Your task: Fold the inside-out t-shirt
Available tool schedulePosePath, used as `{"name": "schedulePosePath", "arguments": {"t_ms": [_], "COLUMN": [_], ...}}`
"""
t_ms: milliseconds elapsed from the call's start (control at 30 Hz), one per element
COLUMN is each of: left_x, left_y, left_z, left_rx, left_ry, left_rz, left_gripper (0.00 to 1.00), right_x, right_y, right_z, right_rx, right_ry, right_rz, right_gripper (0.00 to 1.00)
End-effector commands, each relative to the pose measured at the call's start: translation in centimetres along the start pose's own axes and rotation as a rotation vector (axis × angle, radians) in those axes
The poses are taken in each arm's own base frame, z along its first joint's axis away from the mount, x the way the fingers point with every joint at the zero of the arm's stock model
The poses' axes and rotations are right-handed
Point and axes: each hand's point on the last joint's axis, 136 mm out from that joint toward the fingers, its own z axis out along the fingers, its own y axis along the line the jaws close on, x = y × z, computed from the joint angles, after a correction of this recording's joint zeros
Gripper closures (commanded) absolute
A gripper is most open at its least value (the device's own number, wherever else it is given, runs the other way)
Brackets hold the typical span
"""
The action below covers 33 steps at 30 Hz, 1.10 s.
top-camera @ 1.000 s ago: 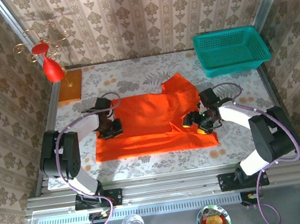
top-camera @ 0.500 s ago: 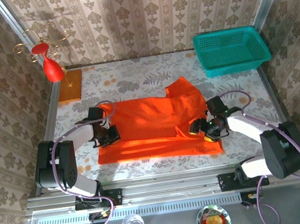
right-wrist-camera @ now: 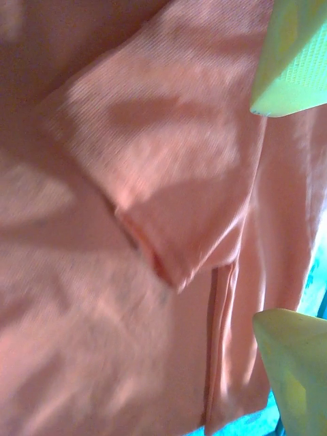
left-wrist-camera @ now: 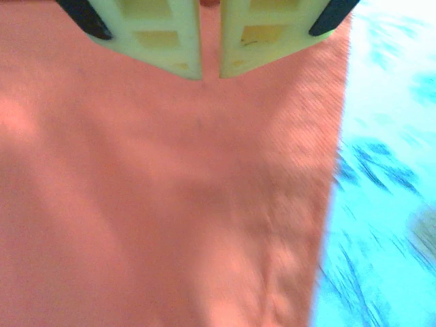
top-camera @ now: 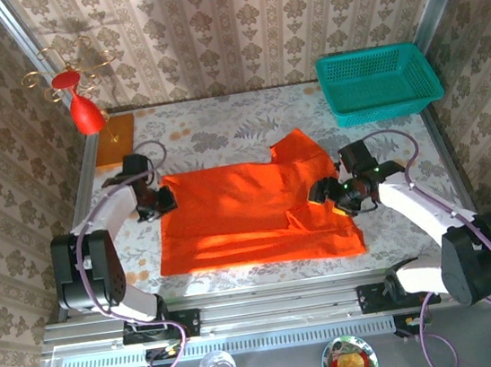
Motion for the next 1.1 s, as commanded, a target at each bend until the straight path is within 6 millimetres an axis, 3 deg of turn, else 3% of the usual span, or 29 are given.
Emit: {"name": "schedulePosePath", "arguments": {"t_ms": [0,200,400,700,1067], "left_x": [-2.5,-7.5,-10.1,-10.5,-11.0], "left_y": [1.8,2.6,2.3,2.0,2.1], "left_z": [-0.7,0.0,2.3,5.6,6.3], "left_rx": [-0.107,-0.126,-0.121,-0.075,-0.071], "left_ry": [-0.009,-0.023,0.020,0.092,0.095], "left_rz": [0.107,0.182,0.216,0.204,0.199], "left_gripper": [0.80,0.75,0.74,0.75,0.74], "right_x": [-0.3,-1.5,-2.5,-2.6,-2.7], "right_y": [0.4,1.5,2.5,2.7,2.8], "right_z": [-0.9,-1.0,-1.5,-1.6,-1.5], "right_rx": [0.013,-0.003,-0.018,-0.022,-0.022], "right_ry": [0.011,-0.006,-0.032,-0.038,-0.036], "right_rz": [-0.025,-0.040,-0.043,-0.036,-0.040], "right_gripper": [0.25,0.25,0.25,0.25,0.25]}}
